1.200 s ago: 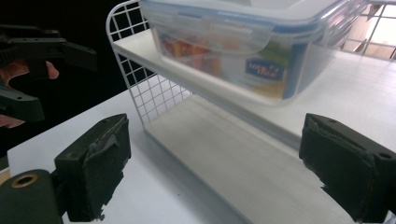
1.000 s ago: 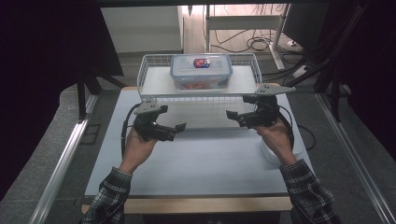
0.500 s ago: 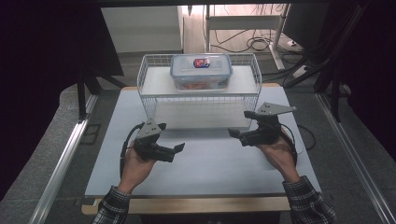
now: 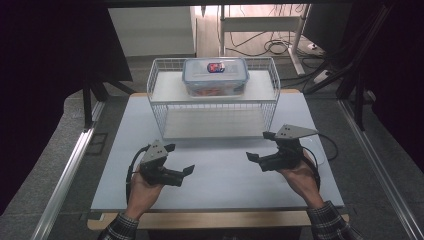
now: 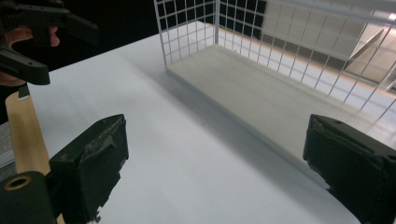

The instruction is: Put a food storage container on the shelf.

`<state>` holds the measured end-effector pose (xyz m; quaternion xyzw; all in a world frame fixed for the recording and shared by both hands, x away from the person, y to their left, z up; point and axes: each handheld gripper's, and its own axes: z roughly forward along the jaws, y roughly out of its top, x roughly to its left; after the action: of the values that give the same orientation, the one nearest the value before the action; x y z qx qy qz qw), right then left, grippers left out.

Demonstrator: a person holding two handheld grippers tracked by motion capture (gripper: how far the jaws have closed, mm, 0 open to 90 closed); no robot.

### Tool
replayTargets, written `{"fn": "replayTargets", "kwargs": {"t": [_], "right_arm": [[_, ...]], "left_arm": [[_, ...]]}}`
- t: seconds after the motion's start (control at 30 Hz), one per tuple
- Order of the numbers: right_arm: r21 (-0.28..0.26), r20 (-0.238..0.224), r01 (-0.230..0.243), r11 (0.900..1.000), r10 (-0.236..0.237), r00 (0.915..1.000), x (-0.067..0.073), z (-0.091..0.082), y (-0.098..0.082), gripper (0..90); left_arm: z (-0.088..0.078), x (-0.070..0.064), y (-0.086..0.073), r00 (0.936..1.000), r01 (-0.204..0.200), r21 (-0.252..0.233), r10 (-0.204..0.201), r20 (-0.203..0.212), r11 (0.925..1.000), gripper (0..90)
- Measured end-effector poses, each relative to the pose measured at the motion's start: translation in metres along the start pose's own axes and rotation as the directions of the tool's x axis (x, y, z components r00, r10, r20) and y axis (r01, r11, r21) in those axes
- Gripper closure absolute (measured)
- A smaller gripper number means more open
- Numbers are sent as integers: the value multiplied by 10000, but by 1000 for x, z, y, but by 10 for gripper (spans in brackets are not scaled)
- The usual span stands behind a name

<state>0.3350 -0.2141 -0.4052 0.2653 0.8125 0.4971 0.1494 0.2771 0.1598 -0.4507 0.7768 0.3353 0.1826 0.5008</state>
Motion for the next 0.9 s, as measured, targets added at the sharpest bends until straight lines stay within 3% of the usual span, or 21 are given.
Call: {"fn": "replayTargets", "kwargs": {"t": [0.23, 0.6, 0.8, 0.9], "right_arm": [[279, 0, -351, 9990, 351, 9994, 0, -3, -21, 73], [31, 7, -666, 9978, 666, 9978, 6, -5, -58, 70], [176, 356, -473, 9987, 467, 9983, 10, -4, -75, 68], [456, 451, -564, 9974, 544, 9975, 11, -2, -84, 69]], "left_arm": [[-1, 0, -21, 9997, 77, 126, -75, -225, 9999, 40], [-3, -7, -47, 9990, 298, 189, -292, -347, 9994, 39], [2, -15, -57, 9977, -411, 830, 454, -504, 9957, 34], [7, -15, -63, 9981, -465, 1108, 505, -339, 9928, 33]]}}
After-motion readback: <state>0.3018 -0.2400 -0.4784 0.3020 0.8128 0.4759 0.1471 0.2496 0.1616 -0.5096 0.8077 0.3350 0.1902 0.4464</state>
